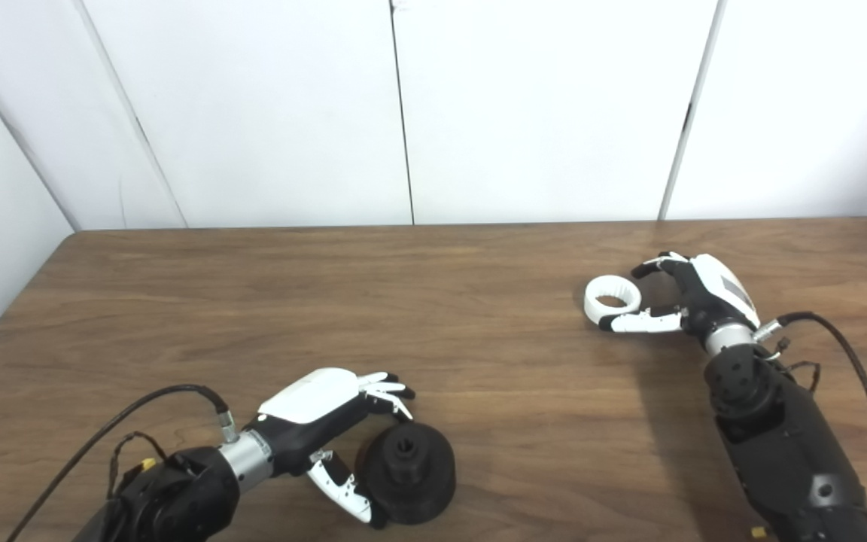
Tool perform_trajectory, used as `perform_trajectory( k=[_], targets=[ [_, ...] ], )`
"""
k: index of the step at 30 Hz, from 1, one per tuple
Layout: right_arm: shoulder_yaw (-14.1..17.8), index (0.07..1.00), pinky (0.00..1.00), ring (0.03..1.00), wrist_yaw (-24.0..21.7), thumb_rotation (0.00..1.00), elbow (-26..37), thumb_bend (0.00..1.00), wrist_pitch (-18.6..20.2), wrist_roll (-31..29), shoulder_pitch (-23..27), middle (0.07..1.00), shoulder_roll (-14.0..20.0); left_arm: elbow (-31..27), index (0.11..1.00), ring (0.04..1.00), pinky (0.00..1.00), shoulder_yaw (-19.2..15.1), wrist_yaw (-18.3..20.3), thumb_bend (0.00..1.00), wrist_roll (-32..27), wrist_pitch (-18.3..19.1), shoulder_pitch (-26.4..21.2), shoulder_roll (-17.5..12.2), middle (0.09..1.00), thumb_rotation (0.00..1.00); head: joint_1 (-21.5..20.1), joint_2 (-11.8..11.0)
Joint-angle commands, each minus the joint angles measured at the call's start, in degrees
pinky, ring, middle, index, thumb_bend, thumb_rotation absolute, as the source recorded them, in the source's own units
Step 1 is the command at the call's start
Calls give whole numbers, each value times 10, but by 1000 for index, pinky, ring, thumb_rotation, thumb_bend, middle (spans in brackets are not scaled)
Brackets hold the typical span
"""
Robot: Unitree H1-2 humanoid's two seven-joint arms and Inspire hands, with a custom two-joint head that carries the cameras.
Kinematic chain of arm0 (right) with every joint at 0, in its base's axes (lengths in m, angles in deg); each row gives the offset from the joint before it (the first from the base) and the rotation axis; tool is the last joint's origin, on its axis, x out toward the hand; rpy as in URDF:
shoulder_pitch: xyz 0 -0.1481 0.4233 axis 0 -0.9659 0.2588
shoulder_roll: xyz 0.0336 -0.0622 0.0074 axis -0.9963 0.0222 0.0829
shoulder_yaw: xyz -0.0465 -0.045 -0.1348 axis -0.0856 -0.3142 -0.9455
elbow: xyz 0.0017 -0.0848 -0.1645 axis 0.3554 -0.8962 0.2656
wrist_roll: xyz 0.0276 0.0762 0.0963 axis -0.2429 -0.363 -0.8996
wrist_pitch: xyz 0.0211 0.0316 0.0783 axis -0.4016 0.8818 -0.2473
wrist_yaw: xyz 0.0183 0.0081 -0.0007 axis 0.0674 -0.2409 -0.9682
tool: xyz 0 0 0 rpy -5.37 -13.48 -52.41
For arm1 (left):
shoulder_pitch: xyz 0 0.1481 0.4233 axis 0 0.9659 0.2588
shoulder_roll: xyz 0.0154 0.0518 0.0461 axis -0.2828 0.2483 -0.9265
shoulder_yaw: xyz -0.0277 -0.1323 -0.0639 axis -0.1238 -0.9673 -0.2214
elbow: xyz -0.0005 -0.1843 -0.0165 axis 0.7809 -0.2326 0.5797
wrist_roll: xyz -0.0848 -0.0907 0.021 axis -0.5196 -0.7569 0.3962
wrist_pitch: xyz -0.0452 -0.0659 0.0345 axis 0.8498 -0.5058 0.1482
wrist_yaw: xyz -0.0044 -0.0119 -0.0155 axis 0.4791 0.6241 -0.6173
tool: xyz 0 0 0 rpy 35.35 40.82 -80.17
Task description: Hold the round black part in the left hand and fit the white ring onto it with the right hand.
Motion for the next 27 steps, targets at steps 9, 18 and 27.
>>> perform_trajectory(
  k=[9, 18, 27],
  targets=[
    [1, 717, 933, 988, 15, 343, -17, 981, -27, -6, 35, 926, -4, 2, 647, 974, 911, 12, 18, 833, 0, 4, 7, -4, 919, 237, 4, 1],
    [2, 707, 946, 982, 25, 346, -30, 979, -36, -8, 36, 917, -10, 0, 652, 976, 912, 13, 20, 831, 0, 6, 8, -4, 919, 254, 4, 2],
    [-3, 698, 957, 983, 23, 334, -31, 972, -35, -5, 39, 914, -12, -4, 644, 978, 905, 12, 21, 836, -2, 15, 8, 0, 918, 248, 6, 4]
  ],
)
